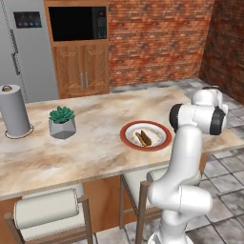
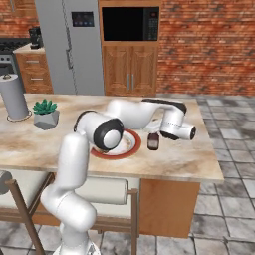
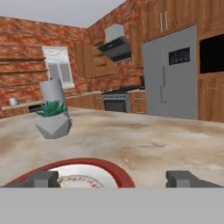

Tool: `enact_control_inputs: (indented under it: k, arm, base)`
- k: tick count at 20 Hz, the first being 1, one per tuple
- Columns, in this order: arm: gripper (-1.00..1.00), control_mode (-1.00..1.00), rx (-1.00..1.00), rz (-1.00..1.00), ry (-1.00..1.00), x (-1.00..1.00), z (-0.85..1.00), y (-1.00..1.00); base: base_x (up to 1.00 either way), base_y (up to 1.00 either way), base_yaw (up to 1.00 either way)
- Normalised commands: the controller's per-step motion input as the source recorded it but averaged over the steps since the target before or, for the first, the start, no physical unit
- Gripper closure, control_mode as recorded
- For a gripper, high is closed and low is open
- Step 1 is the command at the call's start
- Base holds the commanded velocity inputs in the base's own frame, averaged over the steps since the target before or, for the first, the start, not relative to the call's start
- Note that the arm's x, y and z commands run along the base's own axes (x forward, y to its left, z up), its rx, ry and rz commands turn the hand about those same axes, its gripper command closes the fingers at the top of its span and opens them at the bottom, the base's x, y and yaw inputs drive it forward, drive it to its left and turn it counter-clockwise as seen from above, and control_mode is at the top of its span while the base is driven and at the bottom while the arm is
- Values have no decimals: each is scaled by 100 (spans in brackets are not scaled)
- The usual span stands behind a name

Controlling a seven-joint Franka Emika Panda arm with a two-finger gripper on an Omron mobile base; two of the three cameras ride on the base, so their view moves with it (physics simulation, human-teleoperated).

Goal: Move the hot dog bun to the plate on the dining table and place the condiment next to that plate. Then navigate to the fridge and take the sausage and place it on the plate as well.

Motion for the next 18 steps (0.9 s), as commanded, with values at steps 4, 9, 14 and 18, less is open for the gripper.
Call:
enact_control_inputs:
  k: [4,9,14,18]
  arm:
    - [-100,-100,-2,0,-14,-10,93,8]
    - [-100,-100,-8,0,-21,-55,100,26]
    - [-100,-100,-11,0,-17,-81,100,54]
    - [-100,-100,-13,0,-1,-82,100,91]
  base:
    - [0,0,0]
    - [0,0,0]
    - [0,0,0]
    - [0,0,0]
